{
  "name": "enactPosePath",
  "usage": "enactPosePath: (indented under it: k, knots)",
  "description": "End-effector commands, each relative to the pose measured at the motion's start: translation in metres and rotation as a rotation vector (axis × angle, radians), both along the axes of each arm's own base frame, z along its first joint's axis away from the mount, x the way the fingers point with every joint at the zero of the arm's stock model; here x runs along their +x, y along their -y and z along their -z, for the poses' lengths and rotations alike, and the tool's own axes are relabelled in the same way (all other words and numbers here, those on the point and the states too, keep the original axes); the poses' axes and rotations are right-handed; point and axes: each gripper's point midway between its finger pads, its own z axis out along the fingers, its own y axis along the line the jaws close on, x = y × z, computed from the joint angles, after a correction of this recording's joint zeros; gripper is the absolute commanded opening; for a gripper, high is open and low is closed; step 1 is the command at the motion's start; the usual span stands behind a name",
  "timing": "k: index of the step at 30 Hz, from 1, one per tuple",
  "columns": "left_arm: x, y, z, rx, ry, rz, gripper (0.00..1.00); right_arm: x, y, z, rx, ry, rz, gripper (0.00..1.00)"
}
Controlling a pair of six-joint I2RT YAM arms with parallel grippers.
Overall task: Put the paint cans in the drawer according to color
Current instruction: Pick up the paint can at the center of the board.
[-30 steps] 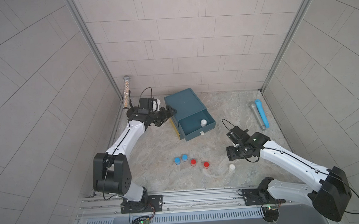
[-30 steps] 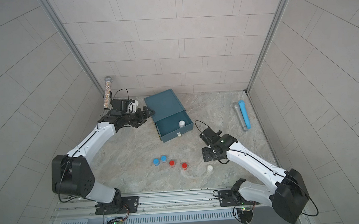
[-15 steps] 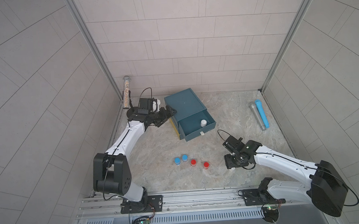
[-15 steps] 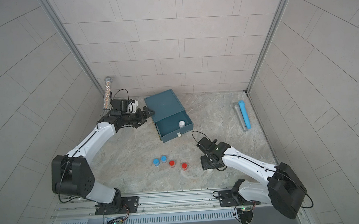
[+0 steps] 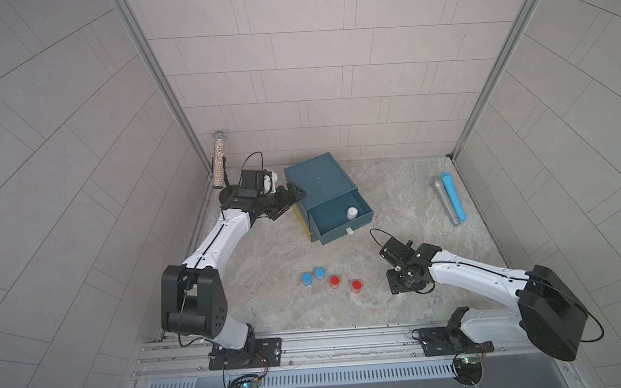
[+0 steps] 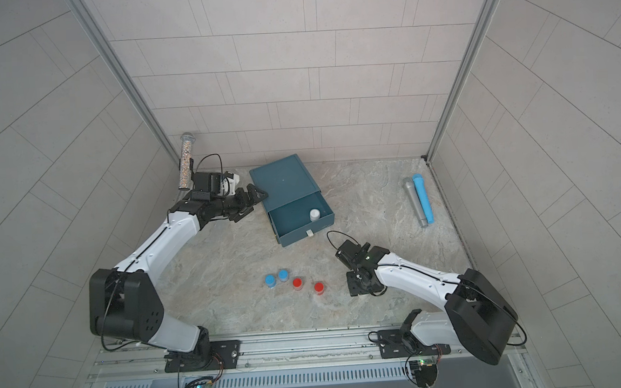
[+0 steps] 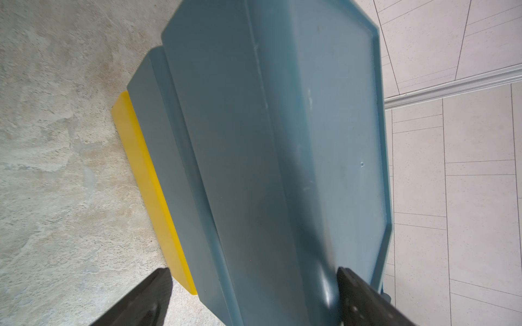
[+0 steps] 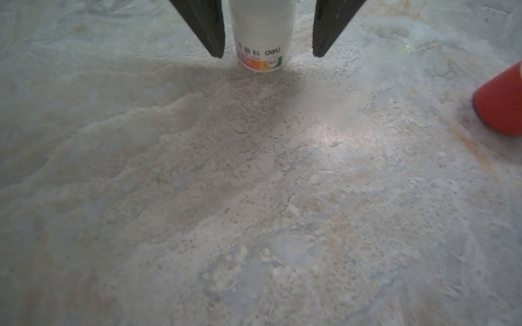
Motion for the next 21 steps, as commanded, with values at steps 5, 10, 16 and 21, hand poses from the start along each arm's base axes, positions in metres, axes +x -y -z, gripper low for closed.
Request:
enactPosePath:
  k: [5, 10, 16, 21]
  knots:
    - [-0.003, -0.008, 0.011, 0.027, -0.051, -0.021, 0.96, -0.007, 0.012, 0.007, -0.080, -0.020, -0.002, 0.47]
    - [-0.003, -0.008, 0.012, 0.028, -0.054, -0.023, 0.97, -0.009, 0.016, 0.007, -0.101, -0.023, -0.009, 0.47]
    - [-0.003, -0.008, 0.013, 0.029, -0.056, -0.024, 0.97, -0.009, 0.013, 0.008, -0.089, -0.017, -0.007, 0.24]
    - [-0.003, -0.009, 0.013, 0.031, -0.055, -0.025, 0.97, -0.006, 0.012, -0.002, -0.084, 0.002, -0.007, 0.18]
